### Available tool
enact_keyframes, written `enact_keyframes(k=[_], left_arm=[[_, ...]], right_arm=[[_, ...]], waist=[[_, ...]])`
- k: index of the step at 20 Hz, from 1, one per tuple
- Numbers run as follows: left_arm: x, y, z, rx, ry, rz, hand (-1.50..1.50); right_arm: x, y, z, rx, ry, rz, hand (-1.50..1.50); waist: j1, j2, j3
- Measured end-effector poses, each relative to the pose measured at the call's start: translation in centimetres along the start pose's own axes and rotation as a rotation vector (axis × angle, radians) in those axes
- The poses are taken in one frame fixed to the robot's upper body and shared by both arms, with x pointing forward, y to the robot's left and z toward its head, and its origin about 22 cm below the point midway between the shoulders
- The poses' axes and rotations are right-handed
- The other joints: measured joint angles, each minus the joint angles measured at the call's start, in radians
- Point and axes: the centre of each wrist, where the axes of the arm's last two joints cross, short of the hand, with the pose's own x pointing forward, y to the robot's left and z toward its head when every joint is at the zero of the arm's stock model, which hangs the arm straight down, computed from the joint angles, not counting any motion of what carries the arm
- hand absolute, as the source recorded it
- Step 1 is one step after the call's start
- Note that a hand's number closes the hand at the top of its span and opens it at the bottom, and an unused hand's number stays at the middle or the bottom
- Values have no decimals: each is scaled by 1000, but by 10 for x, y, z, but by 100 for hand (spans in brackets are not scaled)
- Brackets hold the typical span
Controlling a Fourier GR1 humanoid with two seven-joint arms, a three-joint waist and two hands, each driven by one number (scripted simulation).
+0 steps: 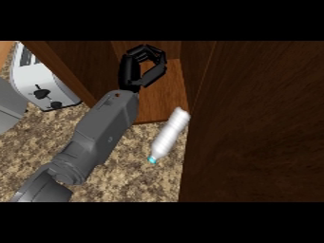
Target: Pick up the bottled water, place it into the cabinet and close the cabinet
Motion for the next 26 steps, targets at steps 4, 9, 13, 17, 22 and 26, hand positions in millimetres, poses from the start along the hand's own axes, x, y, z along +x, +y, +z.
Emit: enact_keyframes(k=[4, 9, 13, 17, 22, 26], left_arm=[[-10, 6, 11, -8, 12, 43, 150], [-21, 10, 28, -32, 29, 117, 150], [-28, 9, 46, -58, 59, 190, 150], [-37, 9, 74, -94, 82, 257, 150], [-45, 13, 109, -147, 103, 327, 150], [-41, 22, 132, -182, 114, 349, -150]], right_arm=[[8, 1, -3, 20, 1, 10, -150], [12, 7, 2, 32, 17, 26, -150], [21, 14, 5, 56, 33, 30, 150], [24, 18, 9, 86, 55, 30, 150], [22, 25, 4, 125, 86, -1, 150], [21, 30, 3, 143, 104, -22, 150]], waist=[[13, -8, 0], [38, -20, 0], [56, -27, 0], [83, -33, 1], [105, -36, 1], [113, -39, 1]])
